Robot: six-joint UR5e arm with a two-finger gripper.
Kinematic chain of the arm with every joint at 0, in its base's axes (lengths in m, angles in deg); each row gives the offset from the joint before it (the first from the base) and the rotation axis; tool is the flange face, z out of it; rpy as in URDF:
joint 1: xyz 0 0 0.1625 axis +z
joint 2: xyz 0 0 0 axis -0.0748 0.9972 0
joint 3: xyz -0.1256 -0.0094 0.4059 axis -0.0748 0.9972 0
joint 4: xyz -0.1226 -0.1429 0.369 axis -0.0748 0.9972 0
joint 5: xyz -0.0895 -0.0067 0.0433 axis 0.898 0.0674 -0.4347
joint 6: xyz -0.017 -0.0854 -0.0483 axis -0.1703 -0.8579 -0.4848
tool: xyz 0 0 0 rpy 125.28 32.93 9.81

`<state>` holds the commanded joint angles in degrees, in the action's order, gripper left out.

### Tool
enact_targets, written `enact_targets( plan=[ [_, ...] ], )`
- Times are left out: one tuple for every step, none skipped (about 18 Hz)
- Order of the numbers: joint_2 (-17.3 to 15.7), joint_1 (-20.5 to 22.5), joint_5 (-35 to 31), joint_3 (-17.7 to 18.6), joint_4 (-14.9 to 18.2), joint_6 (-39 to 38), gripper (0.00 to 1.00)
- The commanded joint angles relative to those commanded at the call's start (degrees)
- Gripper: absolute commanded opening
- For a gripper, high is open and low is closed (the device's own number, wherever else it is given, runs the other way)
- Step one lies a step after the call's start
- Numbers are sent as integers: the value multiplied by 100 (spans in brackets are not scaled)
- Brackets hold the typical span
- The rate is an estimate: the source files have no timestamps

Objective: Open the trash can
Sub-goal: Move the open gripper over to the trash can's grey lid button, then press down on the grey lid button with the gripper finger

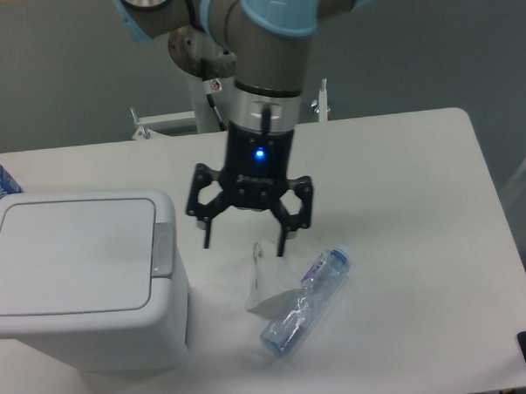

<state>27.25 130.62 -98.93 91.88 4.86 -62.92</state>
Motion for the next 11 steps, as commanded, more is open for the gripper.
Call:
enact_targets(
  plan=[
    [0,-44,-9,9,0,-35,100],
    [9,-88,-17,9,0,-44,100],
    [17,-97,-18,26,0,-44,100],
    [26,-97,-18,26,0,-44,100],
    [26,-97,-18,44,0,-36,100],
    [35,-97,-18,44,0,-36,100],
    [35,-97,-18,53,0,-36,100],
    [35,-97,-18,61,0,-36,100],
    [44,-97,-26,79,-9,-27,100],
    [61,-97,-26,88,-9,-27,100],
    [70,-106,-35,88,-17,-27,100]
  ],
)
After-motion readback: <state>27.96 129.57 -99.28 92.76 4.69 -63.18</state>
